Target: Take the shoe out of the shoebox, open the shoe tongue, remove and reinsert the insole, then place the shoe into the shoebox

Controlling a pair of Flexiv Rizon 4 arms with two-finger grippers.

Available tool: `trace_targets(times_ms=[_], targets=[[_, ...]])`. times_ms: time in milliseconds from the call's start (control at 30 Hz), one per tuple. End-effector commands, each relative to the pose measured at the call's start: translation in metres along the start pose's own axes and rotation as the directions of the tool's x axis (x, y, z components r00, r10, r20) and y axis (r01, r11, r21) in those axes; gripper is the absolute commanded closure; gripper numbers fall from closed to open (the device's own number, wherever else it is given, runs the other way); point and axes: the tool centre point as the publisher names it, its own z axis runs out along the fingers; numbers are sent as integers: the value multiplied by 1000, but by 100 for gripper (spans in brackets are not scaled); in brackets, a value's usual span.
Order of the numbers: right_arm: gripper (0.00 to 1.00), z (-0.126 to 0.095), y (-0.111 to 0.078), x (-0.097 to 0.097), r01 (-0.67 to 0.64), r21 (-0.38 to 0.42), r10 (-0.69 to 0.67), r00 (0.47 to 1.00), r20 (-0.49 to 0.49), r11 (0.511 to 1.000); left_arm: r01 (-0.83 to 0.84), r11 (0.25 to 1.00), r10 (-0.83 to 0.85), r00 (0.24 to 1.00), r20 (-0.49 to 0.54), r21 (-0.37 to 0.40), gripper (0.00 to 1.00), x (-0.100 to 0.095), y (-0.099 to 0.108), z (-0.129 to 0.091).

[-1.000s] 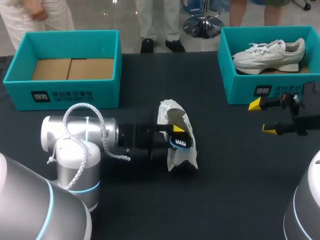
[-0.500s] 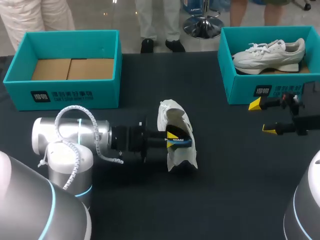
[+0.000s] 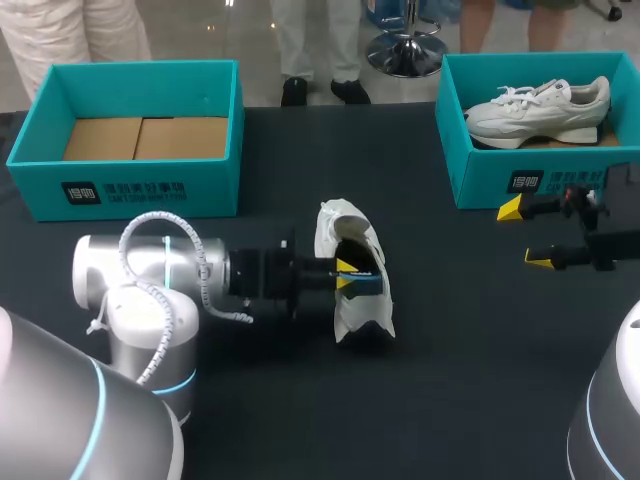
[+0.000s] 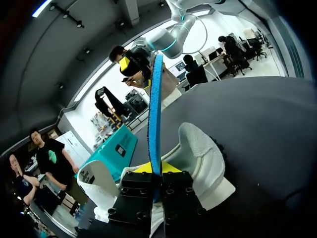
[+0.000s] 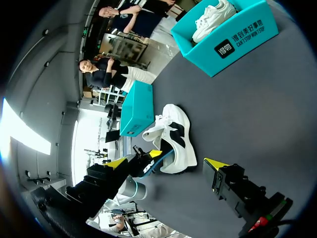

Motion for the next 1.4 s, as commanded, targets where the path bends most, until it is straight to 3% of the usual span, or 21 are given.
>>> trace_targets(times_ms=[33,167,233,267,300,633,767,1400], targets=[[0,0,-1,0,-1,-1,1,1000,4,1000,5,1000,-5,1000,6,-15,100,-2,4,12],[0,0,-1,0,-1,-1,1,1000,4,1000,8,1000,-8,1000,7,-15,100,-4,-1,11],[0,0,-1,0,-1,-1,1,1000,4,1000,9,1000,-8,1000,8,-11,74,-3,-5,8],[0,0,-1,0,-1,-1,1,1000,4,1000,9,1000,-9,1000,6,-9,65,-2,-7,6],[0,0,-1,0,-1,-1,1,1000,4,1000,9,1000,-9,1000,4,-7,65,-2,-9,5],[0,0,-1,0,-1,-1,1,1000,4,1000,-12,1000,12,1000,-8,-8,75,1,-22,-15],[0,0,-1,0,-1,-1,1,1000,4,1000,-17,999,16,999,-29,-29,100,4,-18,-13],[0,0,-1,0,-1,-1,1,1000,4,1000,-8,996,7,1000,-14,-90,100,-2,8,15]])
